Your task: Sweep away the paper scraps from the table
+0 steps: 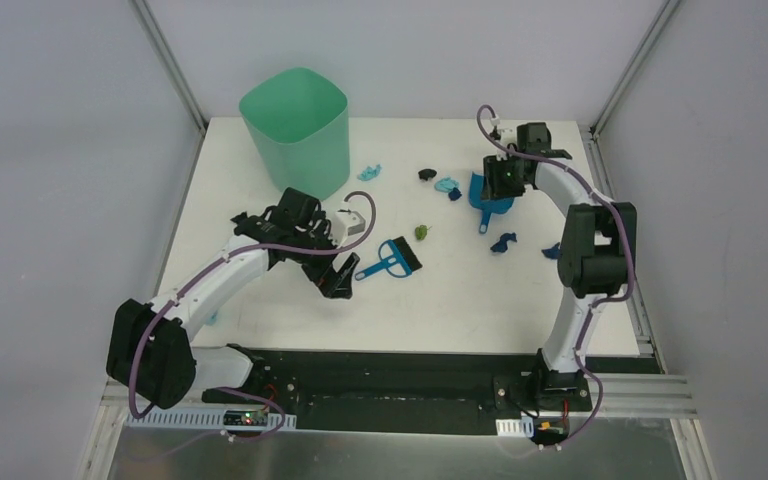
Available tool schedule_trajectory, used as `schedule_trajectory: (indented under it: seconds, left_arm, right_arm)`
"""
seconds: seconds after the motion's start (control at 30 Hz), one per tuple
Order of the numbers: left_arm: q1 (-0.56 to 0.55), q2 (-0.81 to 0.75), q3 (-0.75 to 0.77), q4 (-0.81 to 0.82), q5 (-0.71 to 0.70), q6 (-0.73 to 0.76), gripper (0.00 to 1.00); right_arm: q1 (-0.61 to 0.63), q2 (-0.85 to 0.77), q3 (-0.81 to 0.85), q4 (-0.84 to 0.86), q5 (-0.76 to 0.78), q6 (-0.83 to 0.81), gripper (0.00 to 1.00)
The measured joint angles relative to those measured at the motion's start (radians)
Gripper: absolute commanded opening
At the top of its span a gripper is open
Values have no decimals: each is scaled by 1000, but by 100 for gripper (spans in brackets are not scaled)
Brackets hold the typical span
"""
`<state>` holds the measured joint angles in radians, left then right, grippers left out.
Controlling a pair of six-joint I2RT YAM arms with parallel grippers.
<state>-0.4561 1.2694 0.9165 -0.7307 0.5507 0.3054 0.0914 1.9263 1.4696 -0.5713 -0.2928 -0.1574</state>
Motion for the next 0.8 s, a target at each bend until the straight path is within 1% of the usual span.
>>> schedule_trajectory:
  seconds: [0.17, 0.33, 0.43, 0.57, 0.67, 0.73, 0.8]
  left_arm:
    - [34, -29, 0, -1, 11, -10, 95]
    - [58, -55, 0, 0, 16, -27, 95]
    - [58, -55, 0, 2, 19, -31, 95]
    - [58, -55, 0, 14, 27, -34, 94]
    - [58, -53, 0, 22, 32, -40, 92]
    - [56, -43, 0, 26, 35, -53, 89]
    - [47, -14, 12, 27, 27, -69, 88]
  right_arm:
    - [0, 117, 134, -7, -4, -10, 42]
    - [6, 175, 164, -36, -5, -10, 41]
    - [22, 171, 138, -45, -8, -10, 41]
    - [66, 131, 55, -62, -16, -8, 41]
    - [100, 86, -3, -87, -32, 4, 42]
    - [123, 46, -31, -113, -60, 29, 44]
    - [136, 10, -39, -131, -102, 56, 51]
